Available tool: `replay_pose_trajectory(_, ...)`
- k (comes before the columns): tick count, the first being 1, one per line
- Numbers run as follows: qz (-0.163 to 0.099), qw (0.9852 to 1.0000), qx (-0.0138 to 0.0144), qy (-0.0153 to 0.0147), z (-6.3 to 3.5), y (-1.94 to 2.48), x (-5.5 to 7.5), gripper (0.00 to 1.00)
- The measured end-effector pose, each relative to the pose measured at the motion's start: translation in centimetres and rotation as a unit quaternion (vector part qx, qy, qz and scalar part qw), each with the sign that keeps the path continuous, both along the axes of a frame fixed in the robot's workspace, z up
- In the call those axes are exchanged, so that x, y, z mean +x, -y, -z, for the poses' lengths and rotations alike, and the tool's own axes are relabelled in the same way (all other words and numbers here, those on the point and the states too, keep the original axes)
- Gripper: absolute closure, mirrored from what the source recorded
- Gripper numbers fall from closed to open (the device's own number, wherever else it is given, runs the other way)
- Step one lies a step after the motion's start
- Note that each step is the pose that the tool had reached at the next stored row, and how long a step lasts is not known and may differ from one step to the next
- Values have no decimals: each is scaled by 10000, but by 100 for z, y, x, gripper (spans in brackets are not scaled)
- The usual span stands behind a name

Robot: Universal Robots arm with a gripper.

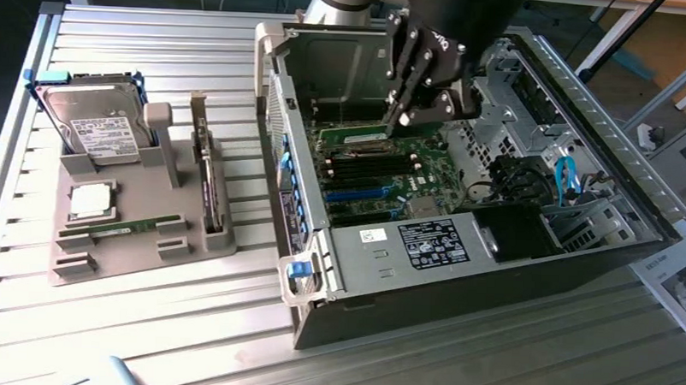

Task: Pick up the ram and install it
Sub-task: 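Pick up the ram and move it above insertion slot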

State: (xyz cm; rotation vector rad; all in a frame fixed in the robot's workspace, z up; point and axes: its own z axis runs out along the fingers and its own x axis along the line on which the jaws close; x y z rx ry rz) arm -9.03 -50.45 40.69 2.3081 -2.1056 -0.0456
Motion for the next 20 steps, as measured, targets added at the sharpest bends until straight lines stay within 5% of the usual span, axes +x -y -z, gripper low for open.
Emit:
replay_pose_trajectory(4,0,10000,0,0,17,0,357,87)
replay_pose_trajectory(12,0,10000,-2,-1,43,-11,794,87)
replay_pose_trajectory(15,0,10000,-3,-1,59,-77,880,87)
replay_pose_trajectory(20,0,10000,-3,-1,89,-286,1101,87)
